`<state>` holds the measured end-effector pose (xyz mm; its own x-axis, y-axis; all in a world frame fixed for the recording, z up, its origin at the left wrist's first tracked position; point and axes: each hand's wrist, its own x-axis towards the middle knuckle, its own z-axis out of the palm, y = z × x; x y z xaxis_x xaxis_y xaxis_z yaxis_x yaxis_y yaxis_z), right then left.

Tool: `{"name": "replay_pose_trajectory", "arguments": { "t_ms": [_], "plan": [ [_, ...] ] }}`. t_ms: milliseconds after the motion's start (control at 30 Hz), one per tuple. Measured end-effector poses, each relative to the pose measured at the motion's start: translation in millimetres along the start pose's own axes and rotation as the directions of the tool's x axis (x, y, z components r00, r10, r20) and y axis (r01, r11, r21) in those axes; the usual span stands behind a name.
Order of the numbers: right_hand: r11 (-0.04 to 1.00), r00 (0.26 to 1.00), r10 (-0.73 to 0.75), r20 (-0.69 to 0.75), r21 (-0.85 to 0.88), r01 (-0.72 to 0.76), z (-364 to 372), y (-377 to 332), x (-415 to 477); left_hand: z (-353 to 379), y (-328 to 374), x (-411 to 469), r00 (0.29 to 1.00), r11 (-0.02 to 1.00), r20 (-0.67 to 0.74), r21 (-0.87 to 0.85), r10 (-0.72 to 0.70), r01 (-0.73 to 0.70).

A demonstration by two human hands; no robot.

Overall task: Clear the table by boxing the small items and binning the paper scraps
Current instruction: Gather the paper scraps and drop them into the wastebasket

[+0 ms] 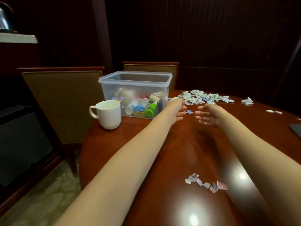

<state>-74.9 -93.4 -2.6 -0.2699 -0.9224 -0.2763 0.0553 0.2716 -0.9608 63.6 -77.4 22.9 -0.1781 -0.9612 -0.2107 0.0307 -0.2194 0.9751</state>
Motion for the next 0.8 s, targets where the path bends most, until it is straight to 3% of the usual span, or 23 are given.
{"name": "replay_pose_trajectory", "arguments": {
  "t_ms": [300,533,800],
  "plan": [
    [0.999,0.998,0.014,-0.061,-0.04,-0.016,-35.2,-34.6,86.4,47.2,30.6,111.2,0.986,0.986,-0.104,0.085,-0.134,0.143],
    [0.994,0.984,0.08,-0.157,-0.06,-0.09,-64.1,-64.8,126.4,81.5,58.8,167.0,0.969,0.942,-0.213,0.282,-0.124,0.182],
    [0.959,0.953,0.088,-0.289,-0.235,-0.159,-142.3,-74.0,149.8,149.4,67.3,192.8,0.947,0.914,-0.214,0.281,-0.239,0.294]
  ]
}}
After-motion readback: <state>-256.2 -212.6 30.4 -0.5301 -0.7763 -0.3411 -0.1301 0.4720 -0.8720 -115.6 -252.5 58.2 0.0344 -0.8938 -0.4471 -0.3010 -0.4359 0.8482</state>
